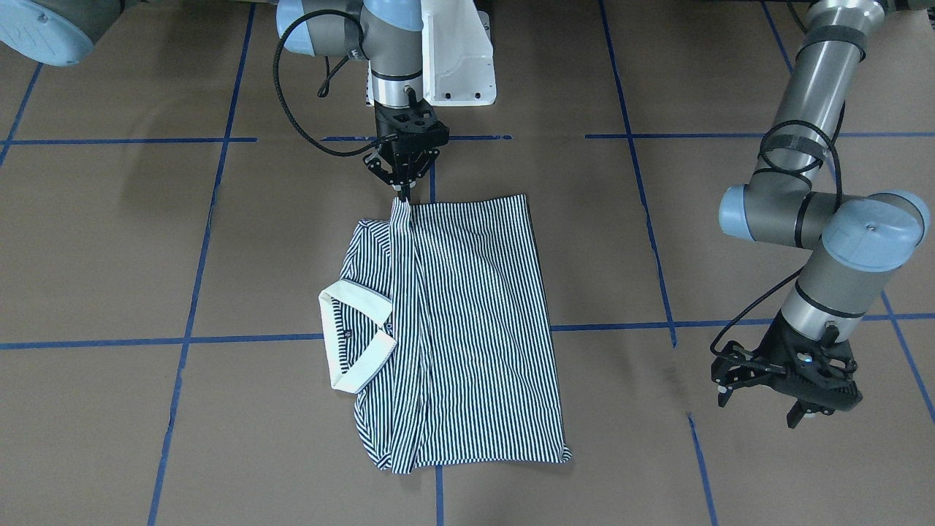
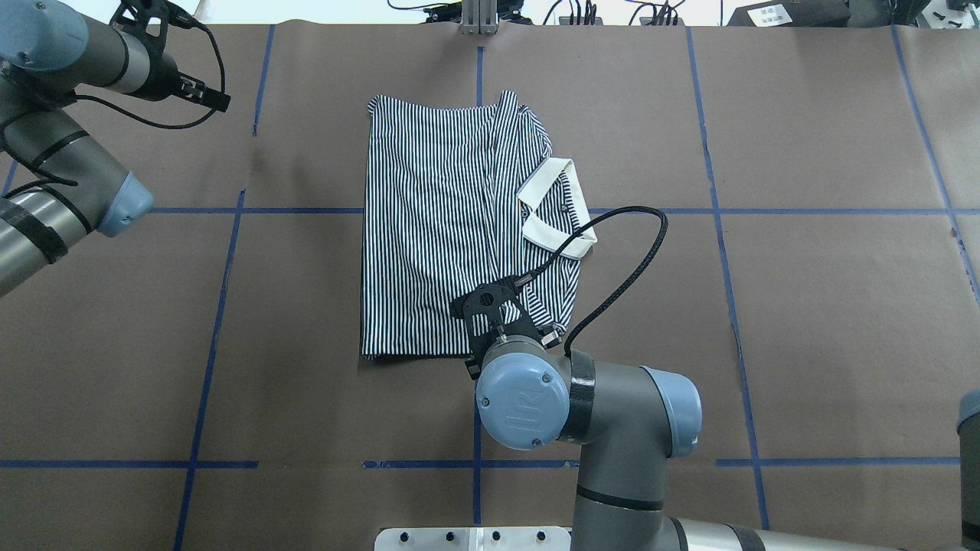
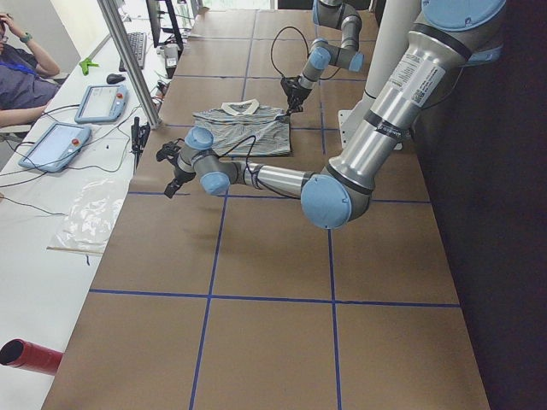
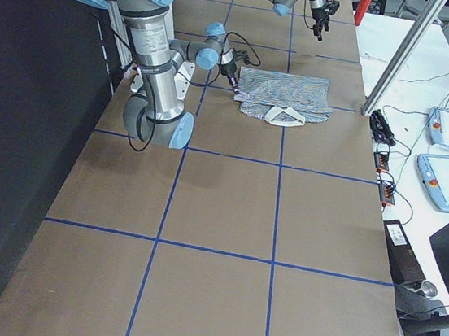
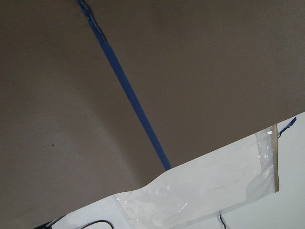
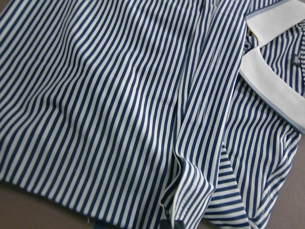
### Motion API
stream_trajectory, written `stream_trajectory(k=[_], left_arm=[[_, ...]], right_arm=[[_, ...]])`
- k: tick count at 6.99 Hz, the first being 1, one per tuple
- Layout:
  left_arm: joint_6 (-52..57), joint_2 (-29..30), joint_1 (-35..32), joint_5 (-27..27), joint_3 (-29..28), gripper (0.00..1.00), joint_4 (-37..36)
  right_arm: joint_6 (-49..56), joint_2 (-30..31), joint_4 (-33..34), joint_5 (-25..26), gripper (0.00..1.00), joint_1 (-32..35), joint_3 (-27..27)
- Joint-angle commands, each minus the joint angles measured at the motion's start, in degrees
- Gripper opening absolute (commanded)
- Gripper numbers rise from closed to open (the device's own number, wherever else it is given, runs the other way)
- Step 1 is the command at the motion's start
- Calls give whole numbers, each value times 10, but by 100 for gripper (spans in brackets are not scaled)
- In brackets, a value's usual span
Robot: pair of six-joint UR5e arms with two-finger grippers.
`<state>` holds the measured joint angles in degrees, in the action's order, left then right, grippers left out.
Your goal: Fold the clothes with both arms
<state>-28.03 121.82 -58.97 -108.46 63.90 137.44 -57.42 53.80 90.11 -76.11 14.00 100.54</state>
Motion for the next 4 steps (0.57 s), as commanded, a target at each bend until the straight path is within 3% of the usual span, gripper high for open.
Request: stream_trajectory(k=[1, 4], left_arm=[[-1, 0, 0, 0, 0, 100, 0], [-2, 0, 0, 0, 0, 100, 0]], right_arm=[[1, -10, -1, -3, 0, 23, 15], [-13, 57, -1, -4, 0, 32, 105]])
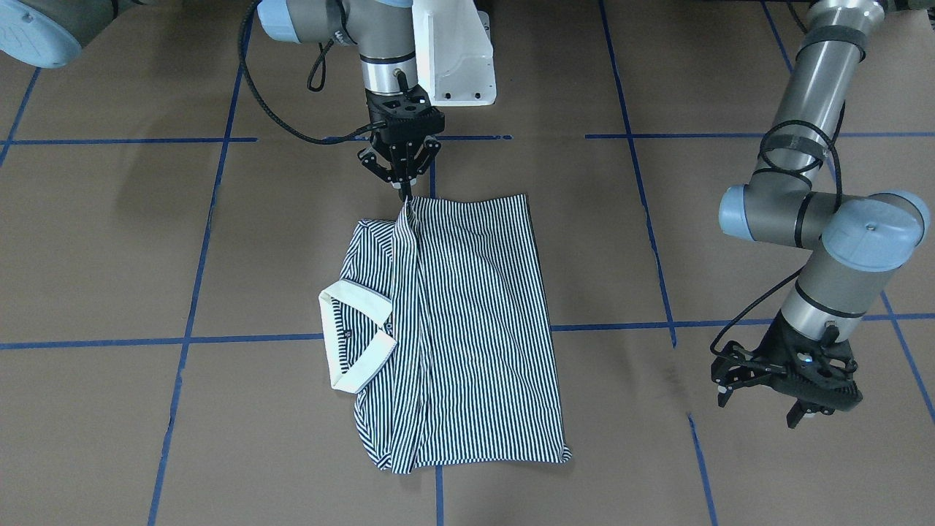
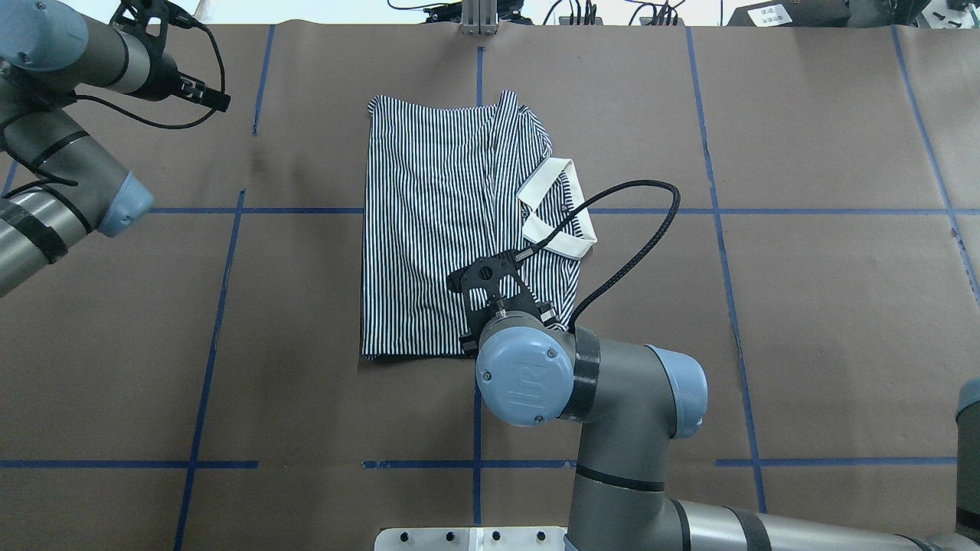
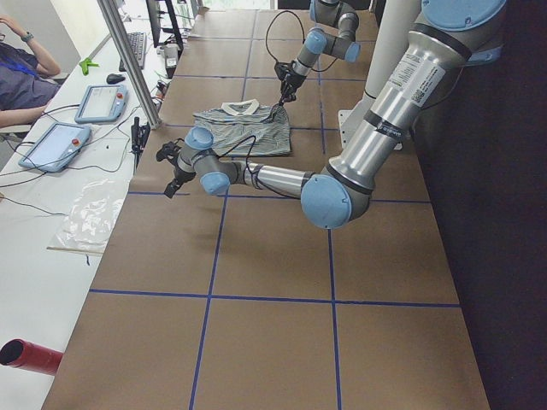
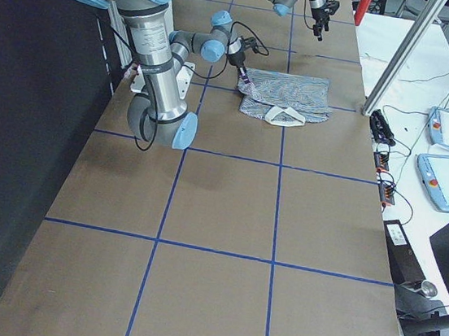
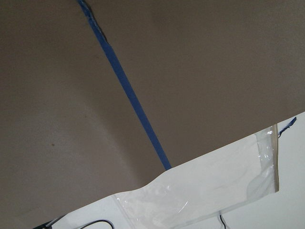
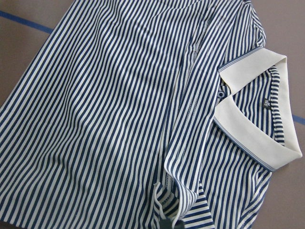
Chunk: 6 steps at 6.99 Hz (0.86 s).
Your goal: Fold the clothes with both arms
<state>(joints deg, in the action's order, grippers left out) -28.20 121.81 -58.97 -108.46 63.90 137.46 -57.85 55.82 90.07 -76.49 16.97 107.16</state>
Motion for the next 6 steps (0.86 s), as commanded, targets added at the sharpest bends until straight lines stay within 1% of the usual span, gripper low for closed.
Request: stream_trajectory(k=[1, 2, 3, 4, 5, 6], left_arm=[[-1, -2, 2, 0, 0, 100, 0], [-4, -2, 3, 0, 0, 100, 0], [-5, -2, 3, 0, 0, 100, 0], [-5, -3, 4, 0, 0, 100, 0], [-5, -3, 4, 0, 0, 100, 0], [-5, -3, 4, 0, 0, 100, 0]], right_arm=[[-56, 73, -1, -1, 0, 2, 57], [-142, 91, -1, 4, 0, -28, 56], [-207, 102, -1, 5, 0, -55, 55], [-252, 107, -1, 19, 0, -75, 53], [-265, 106, -1, 32, 61, -83, 51], [-262, 105, -1, 35, 100, -82, 52]])
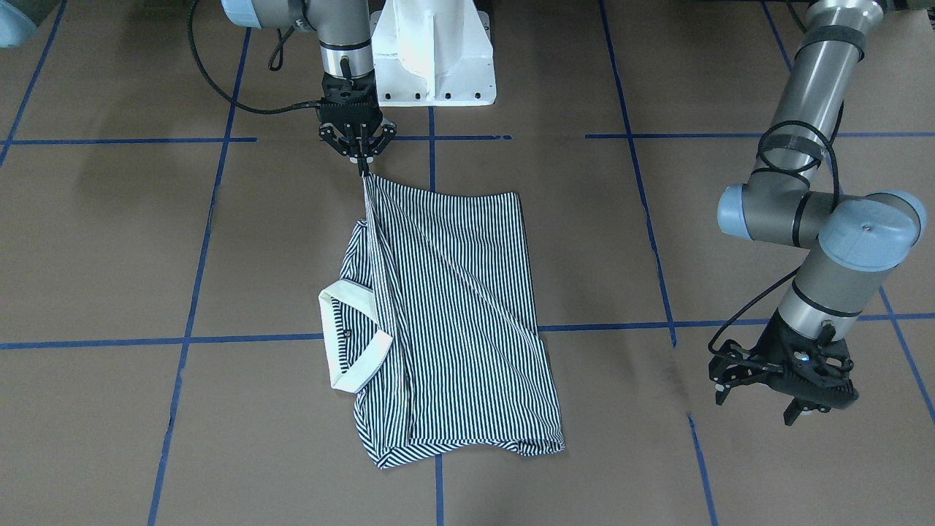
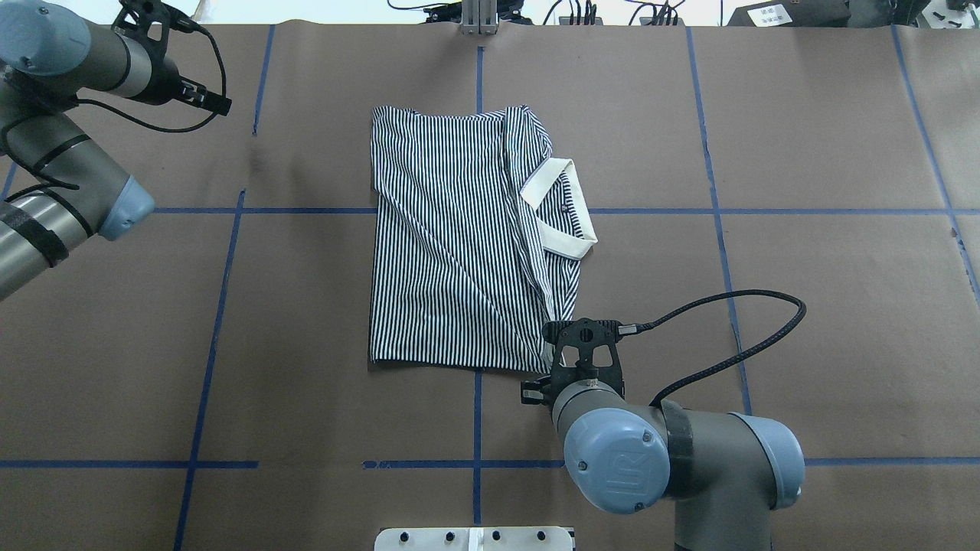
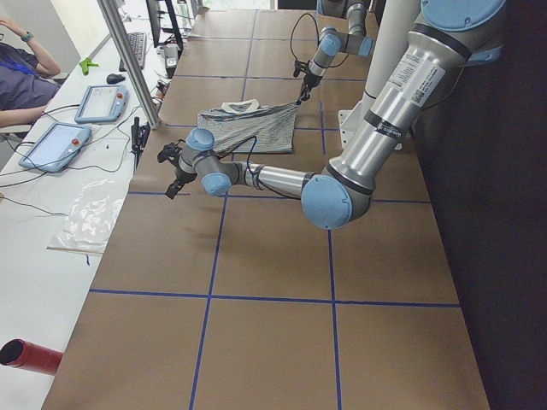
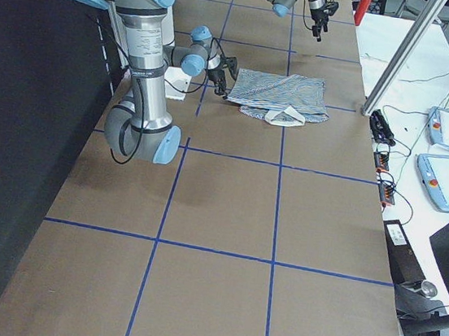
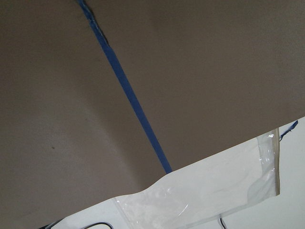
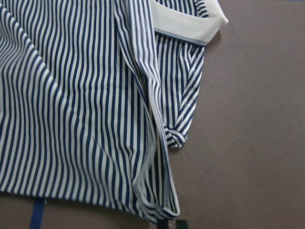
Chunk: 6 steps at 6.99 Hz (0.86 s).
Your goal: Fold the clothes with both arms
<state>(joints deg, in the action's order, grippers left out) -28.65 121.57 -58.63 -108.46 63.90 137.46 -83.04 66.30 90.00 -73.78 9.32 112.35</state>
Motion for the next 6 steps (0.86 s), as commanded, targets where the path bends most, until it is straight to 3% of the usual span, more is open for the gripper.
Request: stream_trajectory(k=[1, 3, 4, 5, 6], left_arm=[[0, 0, 0, 0, 1, 100, 0], [0, 0, 0, 0, 1, 100, 0], [0, 0, 0, 0, 1, 100, 0], [0, 0, 3, 0, 1, 100, 0], [0, 0, 3, 0, 1, 100, 0]], right_arm=[[2, -1, -2, 4, 100, 17, 0], [59, -12, -44, -7, 100, 72, -16], [67, -58, -43, -35, 100, 99, -54], [72, -93, -44, -40, 96, 107, -102], [92, -95, -42, -57, 83, 107, -113]])
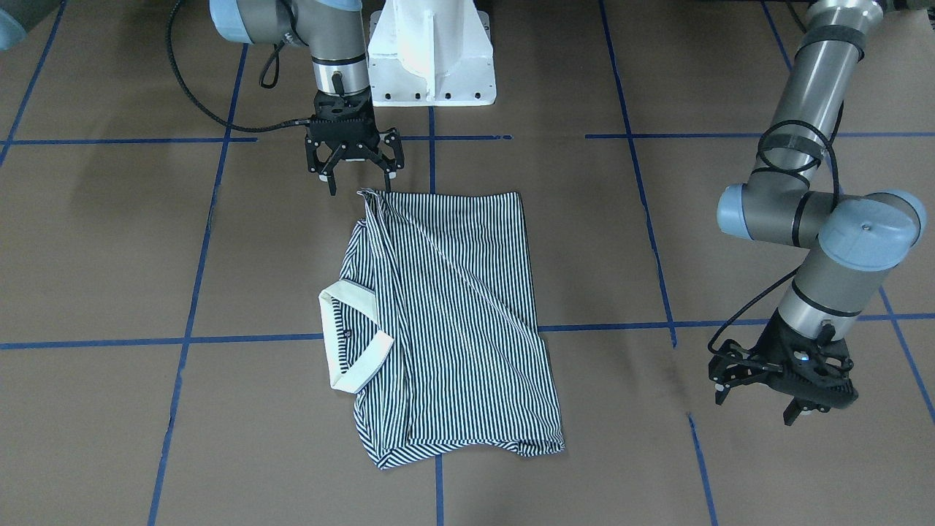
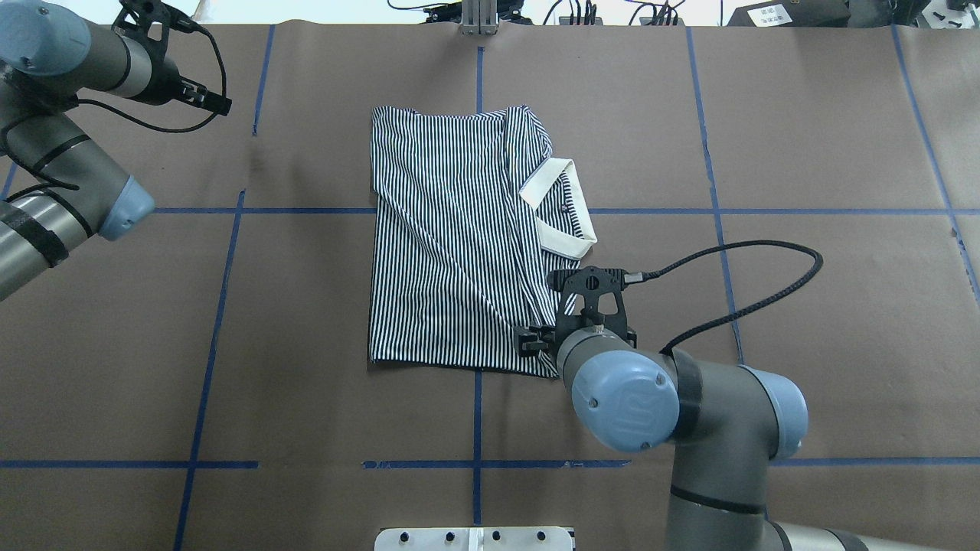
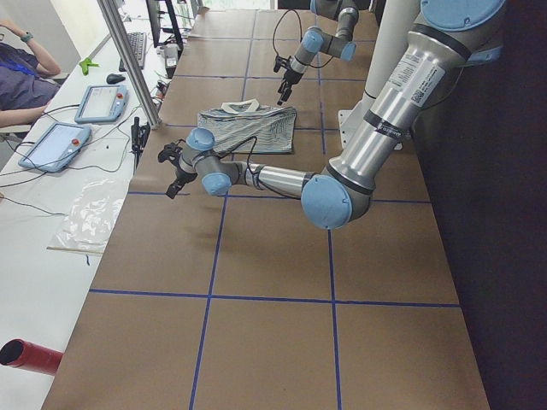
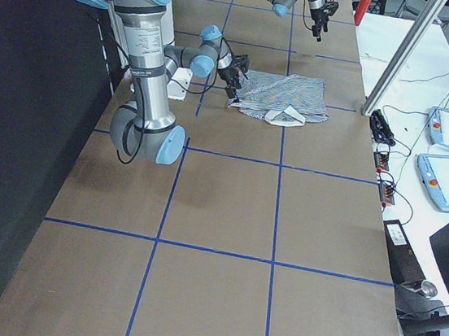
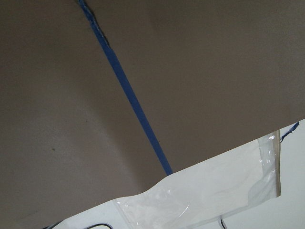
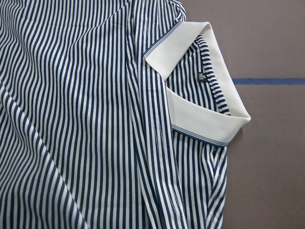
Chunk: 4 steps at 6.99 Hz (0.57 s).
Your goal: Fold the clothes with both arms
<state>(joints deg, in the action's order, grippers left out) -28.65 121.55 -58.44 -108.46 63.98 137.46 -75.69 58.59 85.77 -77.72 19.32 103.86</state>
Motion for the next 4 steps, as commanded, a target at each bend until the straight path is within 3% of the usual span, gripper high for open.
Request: stream_trajectory(k=[1, 3, 4], left_arm=[[0, 0, 1, 0, 0, 100, 0], [0, 0, 1, 0, -1, 100, 0], [0, 0, 1, 0, -1, 100, 0]], right_arm=[[46, -16, 6, -50, 73, 6, -33], [55, -18, 5, -52, 66, 5, -57], [63, -18, 6, -52, 51, 5, -59]])
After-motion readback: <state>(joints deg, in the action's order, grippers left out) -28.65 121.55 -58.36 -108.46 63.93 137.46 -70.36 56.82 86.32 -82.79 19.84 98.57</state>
